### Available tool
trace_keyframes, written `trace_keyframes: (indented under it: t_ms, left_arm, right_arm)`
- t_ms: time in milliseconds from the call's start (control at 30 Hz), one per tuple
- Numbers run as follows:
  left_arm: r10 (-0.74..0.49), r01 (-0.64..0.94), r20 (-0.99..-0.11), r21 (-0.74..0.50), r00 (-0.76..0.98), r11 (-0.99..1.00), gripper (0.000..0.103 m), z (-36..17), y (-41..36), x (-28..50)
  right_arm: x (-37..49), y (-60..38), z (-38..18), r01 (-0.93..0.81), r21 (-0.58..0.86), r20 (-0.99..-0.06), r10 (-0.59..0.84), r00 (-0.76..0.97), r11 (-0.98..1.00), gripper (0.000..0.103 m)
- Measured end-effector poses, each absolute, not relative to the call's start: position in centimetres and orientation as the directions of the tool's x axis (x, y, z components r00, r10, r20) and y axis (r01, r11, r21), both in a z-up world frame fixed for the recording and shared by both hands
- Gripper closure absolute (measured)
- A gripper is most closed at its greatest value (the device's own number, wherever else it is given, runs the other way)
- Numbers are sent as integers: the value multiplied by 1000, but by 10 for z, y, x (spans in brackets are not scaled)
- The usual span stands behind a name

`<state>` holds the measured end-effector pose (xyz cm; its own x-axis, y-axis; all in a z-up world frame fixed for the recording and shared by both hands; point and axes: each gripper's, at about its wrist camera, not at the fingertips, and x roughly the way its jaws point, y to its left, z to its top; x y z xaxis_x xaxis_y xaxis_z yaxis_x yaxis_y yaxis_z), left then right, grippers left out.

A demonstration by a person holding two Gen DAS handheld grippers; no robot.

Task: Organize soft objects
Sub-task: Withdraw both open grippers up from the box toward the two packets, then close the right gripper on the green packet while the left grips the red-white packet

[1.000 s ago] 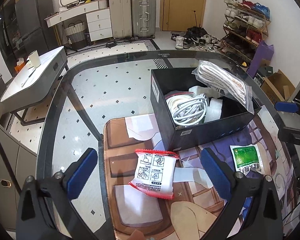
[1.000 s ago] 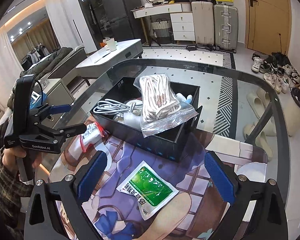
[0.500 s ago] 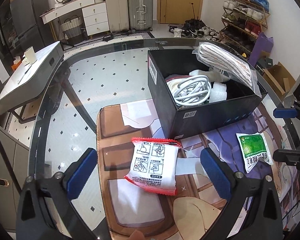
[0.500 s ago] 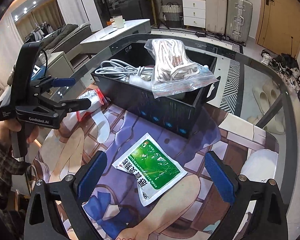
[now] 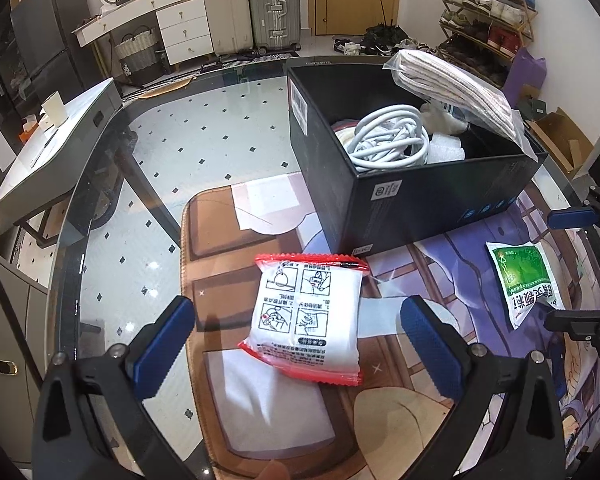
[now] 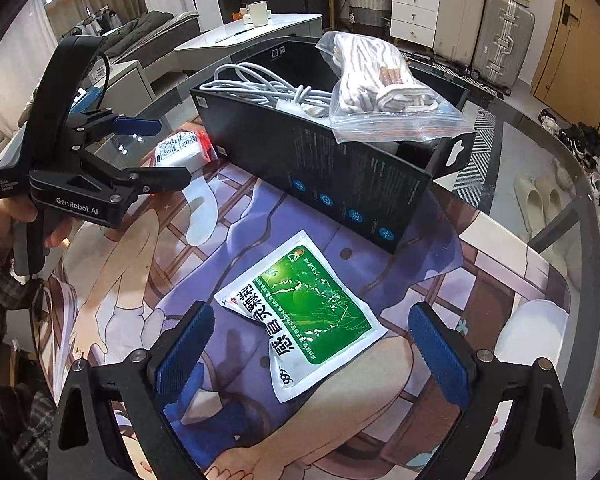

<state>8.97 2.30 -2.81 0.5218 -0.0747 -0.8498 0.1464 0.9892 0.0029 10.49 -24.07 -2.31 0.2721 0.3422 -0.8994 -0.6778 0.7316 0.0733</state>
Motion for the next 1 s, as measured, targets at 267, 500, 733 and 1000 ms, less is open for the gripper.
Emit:
trace_keyframes:
  t_ms: [267, 500, 733, 1000]
  left_arm:
    - [-65, 140, -862, 7, 503, 990, 0, -37, 21, 95]
    - [-77, 122, -870, -19, 487, 992, 0, -42, 22, 99]
    - [-73, 107, -853, -21, 517, 994, 0, -45, 24, 96]
    - [-65, 86, -817, -19, 573, 996, 0, -47, 26, 86]
  right_arm:
    - [108, -238, -35, -679, 55, -911, 316, 267, 732, 4]
    - [110, -236, -48, -672, 27, -915, 289, 281, 740, 4]
    - [113, -232, -54, -662, 11, -908, 284, 307, 750, 4]
    - [118, -234, -51, -624, 12, -890, 292, 349, 781, 4]
